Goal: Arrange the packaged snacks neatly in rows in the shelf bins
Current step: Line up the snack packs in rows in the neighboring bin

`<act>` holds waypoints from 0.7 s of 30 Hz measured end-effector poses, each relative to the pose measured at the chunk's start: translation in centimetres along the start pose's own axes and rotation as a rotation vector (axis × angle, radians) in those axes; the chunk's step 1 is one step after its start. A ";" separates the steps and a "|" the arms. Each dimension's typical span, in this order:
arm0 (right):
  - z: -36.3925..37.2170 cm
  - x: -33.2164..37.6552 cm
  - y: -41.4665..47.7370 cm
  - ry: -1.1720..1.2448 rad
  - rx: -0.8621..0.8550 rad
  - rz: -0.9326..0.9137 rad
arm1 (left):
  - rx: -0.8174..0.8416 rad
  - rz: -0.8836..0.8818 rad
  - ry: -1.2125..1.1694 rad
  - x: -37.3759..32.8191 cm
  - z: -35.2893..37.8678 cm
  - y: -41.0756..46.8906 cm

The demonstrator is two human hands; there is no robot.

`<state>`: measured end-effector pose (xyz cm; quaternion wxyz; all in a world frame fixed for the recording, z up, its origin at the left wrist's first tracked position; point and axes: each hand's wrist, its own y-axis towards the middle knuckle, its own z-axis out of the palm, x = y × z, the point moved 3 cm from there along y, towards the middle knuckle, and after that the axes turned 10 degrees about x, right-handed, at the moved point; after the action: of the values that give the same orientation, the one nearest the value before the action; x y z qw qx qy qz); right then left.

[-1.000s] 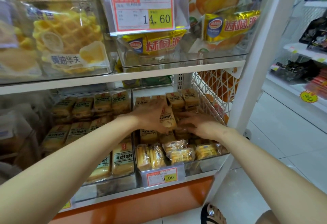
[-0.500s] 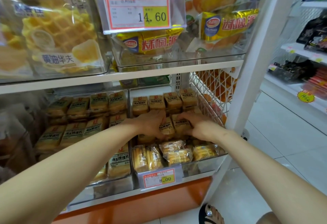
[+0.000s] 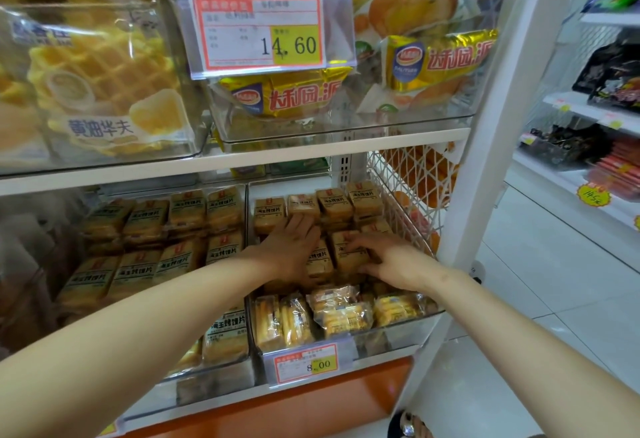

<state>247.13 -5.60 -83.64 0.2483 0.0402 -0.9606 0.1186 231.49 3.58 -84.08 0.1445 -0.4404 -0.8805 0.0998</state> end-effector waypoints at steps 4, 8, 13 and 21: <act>0.0 0.1 -0.2 0.014 -0.022 0.007 | -0.028 -0.008 0.015 -0.1 0.0 0.0; -0.4 0.7 -1.0 0.048 -0.065 -0.018 | 0.045 0.003 -0.187 0.3 -1.5 -1.7; -1.9 2.4 -3.2 0.147 -0.131 -0.107 | -0.194 -0.064 -0.449 1.6 -4.3 -7.4; 0.8 5.1 -4.8 -0.093 0.219 -0.138 | -0.387 -0.081 -0.637 0.0 -3.0 -13.0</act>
<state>242.93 -10.53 -80.85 0.2053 0.1385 -0.9472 0.2036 222.84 -3.96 -77.30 -0.2187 -0.3710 -0.9006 0.0580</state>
